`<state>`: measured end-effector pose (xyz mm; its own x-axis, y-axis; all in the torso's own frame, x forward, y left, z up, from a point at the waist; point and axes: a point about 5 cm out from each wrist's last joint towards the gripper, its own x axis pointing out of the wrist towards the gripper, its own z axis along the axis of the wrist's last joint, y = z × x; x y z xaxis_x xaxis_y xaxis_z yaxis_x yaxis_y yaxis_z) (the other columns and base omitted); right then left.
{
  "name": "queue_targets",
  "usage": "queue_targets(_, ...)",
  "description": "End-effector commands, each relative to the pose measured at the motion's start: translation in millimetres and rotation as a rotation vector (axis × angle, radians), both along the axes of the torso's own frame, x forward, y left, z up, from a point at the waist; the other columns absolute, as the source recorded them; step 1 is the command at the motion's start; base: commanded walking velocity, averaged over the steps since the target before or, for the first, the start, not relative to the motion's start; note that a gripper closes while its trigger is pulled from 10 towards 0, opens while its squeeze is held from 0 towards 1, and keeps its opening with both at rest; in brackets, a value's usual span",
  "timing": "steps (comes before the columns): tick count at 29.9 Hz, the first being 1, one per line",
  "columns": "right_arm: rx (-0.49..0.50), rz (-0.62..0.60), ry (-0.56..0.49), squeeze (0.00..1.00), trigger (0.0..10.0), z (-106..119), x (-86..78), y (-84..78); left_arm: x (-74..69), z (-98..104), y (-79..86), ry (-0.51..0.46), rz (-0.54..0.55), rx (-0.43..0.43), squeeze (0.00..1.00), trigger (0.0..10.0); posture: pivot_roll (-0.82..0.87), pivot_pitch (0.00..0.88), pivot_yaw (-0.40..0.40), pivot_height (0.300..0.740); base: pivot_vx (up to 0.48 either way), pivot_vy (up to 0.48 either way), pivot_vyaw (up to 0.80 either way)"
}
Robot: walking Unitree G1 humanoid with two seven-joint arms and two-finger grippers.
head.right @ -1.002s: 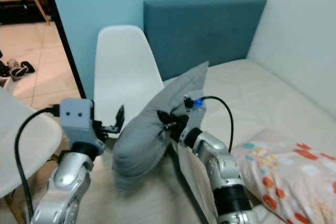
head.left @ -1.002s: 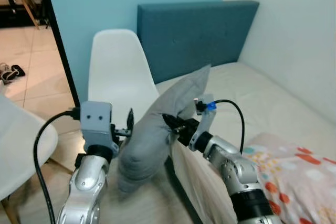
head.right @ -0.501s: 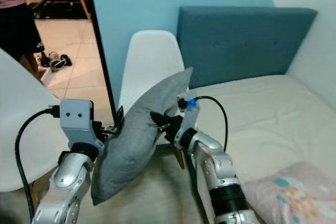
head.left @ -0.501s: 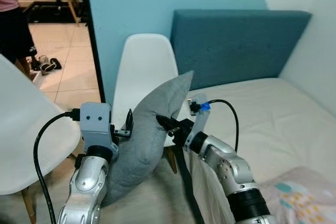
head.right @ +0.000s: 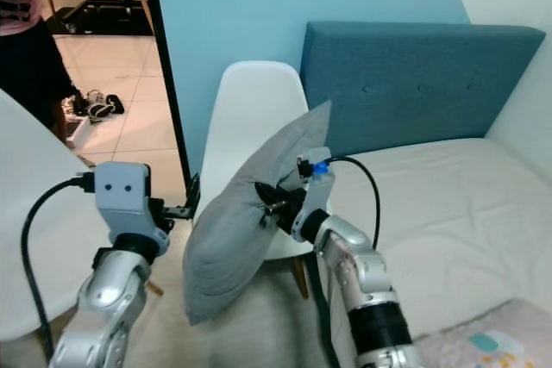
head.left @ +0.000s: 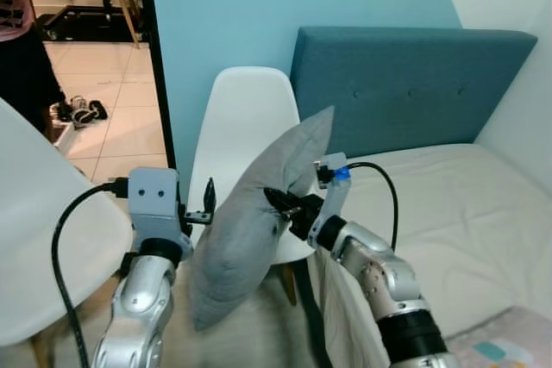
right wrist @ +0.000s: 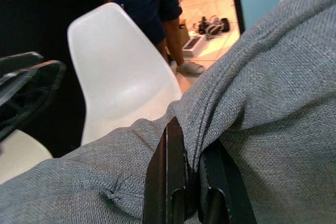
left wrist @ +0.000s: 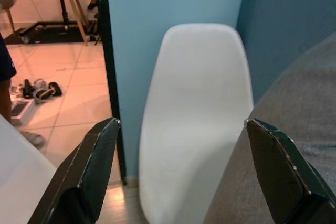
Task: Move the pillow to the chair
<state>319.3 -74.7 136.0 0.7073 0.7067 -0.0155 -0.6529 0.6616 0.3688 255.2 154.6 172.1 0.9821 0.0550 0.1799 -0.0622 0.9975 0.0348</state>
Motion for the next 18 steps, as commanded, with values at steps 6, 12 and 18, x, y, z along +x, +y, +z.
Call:
queue_targets(6,0.008,-0.025,-0.039,0.00,10.0,9.5,4.2,-8.1,-0.7,-3.2,-0.5,0.009,0.001,0.003,0.00,10.0,0.09,0.000,-0.109,0.740,0.304,0.000,-0.13)
queue_targets(12,0.001,-0.012,-0.038,0.00,10.0,8.4,3.3,-7.1,-1.0,-4.5,-0.1,0.013,0.005,0.008,0.00,10.0,0.09,0.000,-0.110,0.740,0.304,0.000,0.00)
queue_targets(18,0.001,-0.001,-0.035,0.00,10.0,8.1,3.0,-5.9,-1.0,-4.7,0.2,0.013,0.007,0.009,0.00,10.0,0.09,0.000,-0.111,0.740,0.305,0.000,0.00)
